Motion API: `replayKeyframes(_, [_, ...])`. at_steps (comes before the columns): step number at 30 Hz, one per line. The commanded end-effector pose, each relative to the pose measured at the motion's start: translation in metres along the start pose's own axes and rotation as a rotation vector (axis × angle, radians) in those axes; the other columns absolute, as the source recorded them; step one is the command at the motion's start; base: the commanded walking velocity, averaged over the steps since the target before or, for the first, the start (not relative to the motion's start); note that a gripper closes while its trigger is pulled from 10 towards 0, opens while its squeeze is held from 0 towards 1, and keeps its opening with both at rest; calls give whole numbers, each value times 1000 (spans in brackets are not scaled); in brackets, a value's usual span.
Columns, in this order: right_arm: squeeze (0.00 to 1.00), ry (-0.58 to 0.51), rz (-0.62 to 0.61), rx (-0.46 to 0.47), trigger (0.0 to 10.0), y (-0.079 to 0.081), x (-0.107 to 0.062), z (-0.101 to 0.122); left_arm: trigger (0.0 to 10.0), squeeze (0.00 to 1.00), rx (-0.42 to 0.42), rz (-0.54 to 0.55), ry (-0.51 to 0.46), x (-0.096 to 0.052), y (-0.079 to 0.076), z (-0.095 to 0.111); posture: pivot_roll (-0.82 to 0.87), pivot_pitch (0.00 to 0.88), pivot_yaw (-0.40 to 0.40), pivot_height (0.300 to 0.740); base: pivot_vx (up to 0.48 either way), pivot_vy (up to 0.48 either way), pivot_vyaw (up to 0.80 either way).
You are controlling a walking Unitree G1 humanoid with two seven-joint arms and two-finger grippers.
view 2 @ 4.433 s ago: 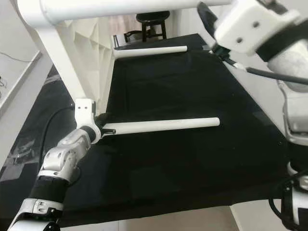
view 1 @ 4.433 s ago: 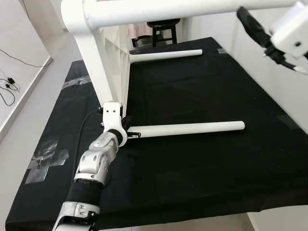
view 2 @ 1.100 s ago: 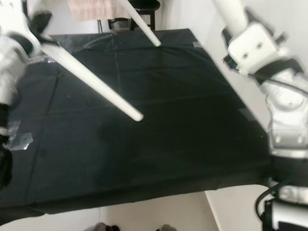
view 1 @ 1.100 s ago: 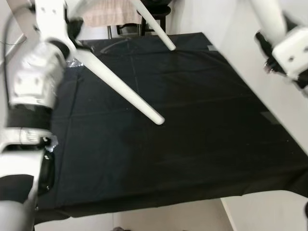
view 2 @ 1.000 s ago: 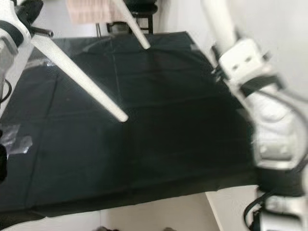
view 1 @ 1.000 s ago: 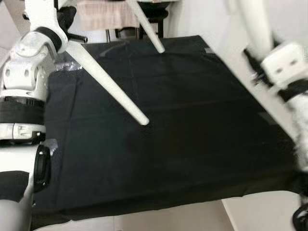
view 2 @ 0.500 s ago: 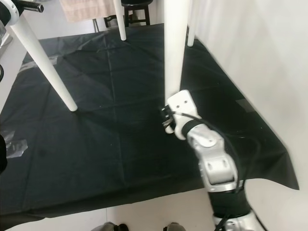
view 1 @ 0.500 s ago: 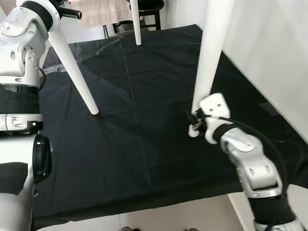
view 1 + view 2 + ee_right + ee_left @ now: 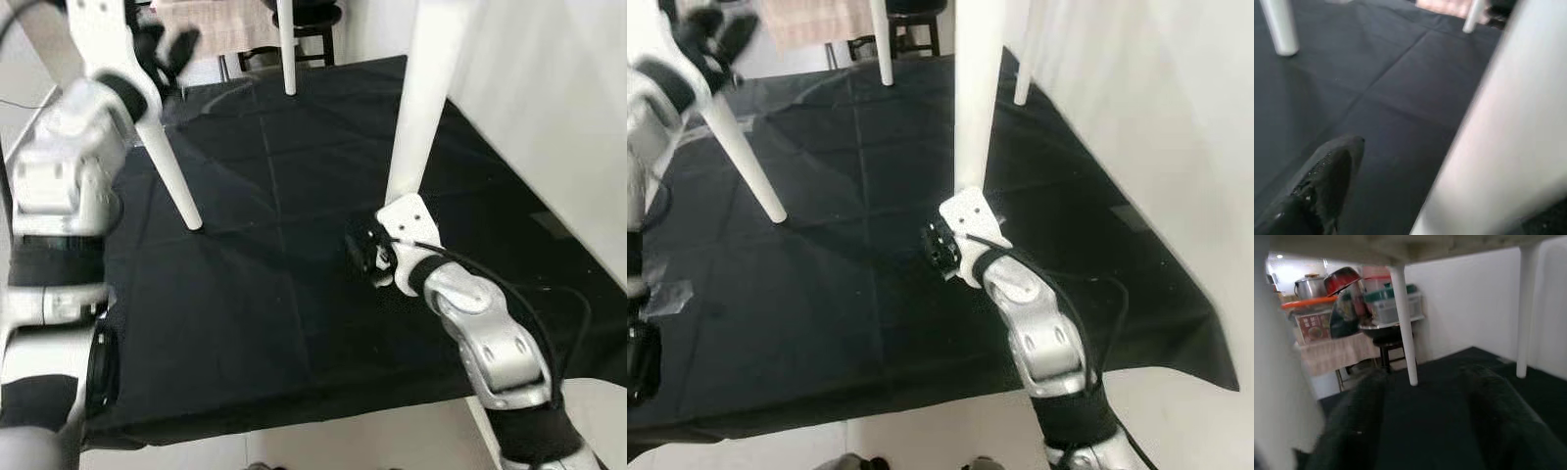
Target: Building children table
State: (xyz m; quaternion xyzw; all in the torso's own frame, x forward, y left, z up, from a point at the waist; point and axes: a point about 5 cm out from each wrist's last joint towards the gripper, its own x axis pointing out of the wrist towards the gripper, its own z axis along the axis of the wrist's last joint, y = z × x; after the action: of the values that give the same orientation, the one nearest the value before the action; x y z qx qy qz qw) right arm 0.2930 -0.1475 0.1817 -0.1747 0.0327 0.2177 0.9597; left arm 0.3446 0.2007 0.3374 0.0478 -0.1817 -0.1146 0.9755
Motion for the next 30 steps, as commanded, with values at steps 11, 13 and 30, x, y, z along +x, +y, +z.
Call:
replayKeyframes(11, [1000,30,66,55,10000,-18,-49,-31,10000,1000,-22,48,288,-81,-9,-76,-42,110,27,740,0,0,0])
replayKeyframes(13, [1000,49,13,60,10000,-19,-52,-40,10000,655,-11,13,364,-100,-30,-90,-36,111,22,740,0,0,0])
replayKeyframes(30, [0,29,-102,114,10000,-25,-32,-52,10000,0,19,213,390,-126,-9,-97,-10,35,-1,740,-123,0,0])
